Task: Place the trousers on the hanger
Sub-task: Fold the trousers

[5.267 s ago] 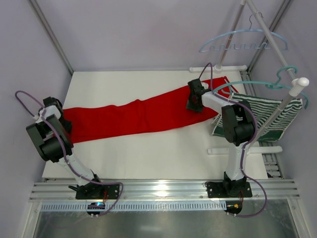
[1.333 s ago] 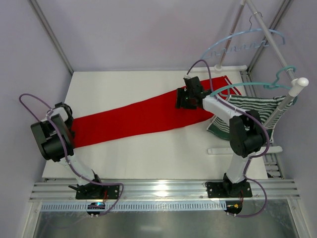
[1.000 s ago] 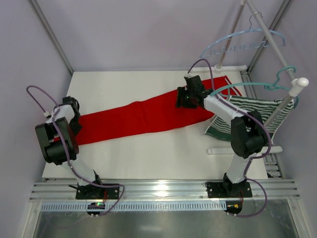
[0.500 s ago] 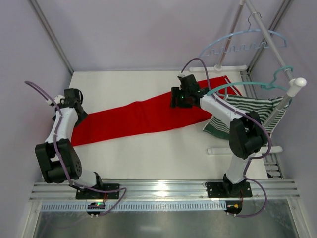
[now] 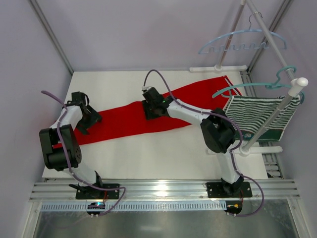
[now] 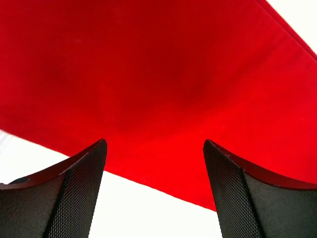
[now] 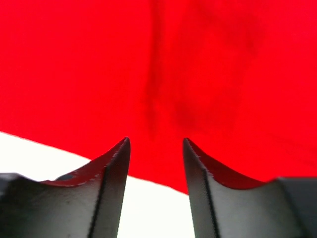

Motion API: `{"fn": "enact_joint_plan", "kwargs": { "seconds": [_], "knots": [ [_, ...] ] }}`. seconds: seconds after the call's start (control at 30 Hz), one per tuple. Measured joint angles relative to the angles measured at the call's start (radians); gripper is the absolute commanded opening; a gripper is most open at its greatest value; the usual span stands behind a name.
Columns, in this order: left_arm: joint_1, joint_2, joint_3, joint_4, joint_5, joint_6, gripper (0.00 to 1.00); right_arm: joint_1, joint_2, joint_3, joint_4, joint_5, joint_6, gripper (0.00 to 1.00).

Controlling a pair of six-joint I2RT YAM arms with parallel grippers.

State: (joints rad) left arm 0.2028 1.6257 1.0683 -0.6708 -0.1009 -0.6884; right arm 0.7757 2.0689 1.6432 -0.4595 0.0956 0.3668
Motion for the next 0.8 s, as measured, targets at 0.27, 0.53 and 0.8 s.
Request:
{"fn": "enact_joint_plan", "kwargs": {
  "seconds": [0.27, 0.53, 0.8],
  "knots": [
    [-0.059, -0.006, -0.003, 0.043, 0.087, 0.020, 0.80, 0.024, 0.121, 0.110, 0.002, 0.002, -0.028, 0.23],
    [-0.084, -0.127, -0.033, 0.058, 0.121, 0.026, 0.81, 0.089, 0.215, 0.255, -0.009, -0.012, -0.073, 0.21],
    [-0.048, -0.152, -0.050, 0.015, 0.019, 0.019, 0.93, 0.084, 0.303, 0.305, -0.056, 0.019, 0.014, 0.18]
  ]
}}
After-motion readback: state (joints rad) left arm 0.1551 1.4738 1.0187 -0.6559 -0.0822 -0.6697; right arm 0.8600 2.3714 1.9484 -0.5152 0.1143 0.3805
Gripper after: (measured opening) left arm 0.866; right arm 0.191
